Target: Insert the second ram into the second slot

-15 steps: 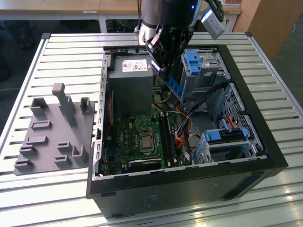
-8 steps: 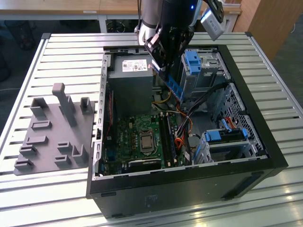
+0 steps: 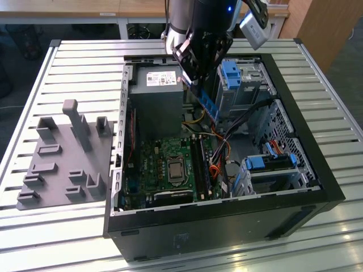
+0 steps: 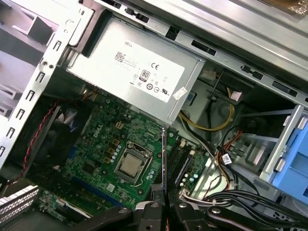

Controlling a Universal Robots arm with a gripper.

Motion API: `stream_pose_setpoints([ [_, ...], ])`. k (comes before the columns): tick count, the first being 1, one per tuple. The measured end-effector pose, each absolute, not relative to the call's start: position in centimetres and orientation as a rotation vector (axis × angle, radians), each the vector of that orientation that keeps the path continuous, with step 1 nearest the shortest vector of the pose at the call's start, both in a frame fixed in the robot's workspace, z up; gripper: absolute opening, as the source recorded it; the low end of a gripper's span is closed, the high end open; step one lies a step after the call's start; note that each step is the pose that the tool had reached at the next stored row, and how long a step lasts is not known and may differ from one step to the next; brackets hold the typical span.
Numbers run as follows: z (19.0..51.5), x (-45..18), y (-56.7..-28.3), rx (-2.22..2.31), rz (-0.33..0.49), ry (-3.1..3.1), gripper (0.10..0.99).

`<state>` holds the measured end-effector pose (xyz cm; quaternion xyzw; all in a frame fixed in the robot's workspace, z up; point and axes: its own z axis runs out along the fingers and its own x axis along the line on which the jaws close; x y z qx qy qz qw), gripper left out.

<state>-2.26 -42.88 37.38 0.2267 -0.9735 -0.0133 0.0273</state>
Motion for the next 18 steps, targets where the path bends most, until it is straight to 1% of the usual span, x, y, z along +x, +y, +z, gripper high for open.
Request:
stream_pose_setpoints([
  [18,37.38,-2.26,-42.88,0.534,-0.046,-3.042,0.137],
])
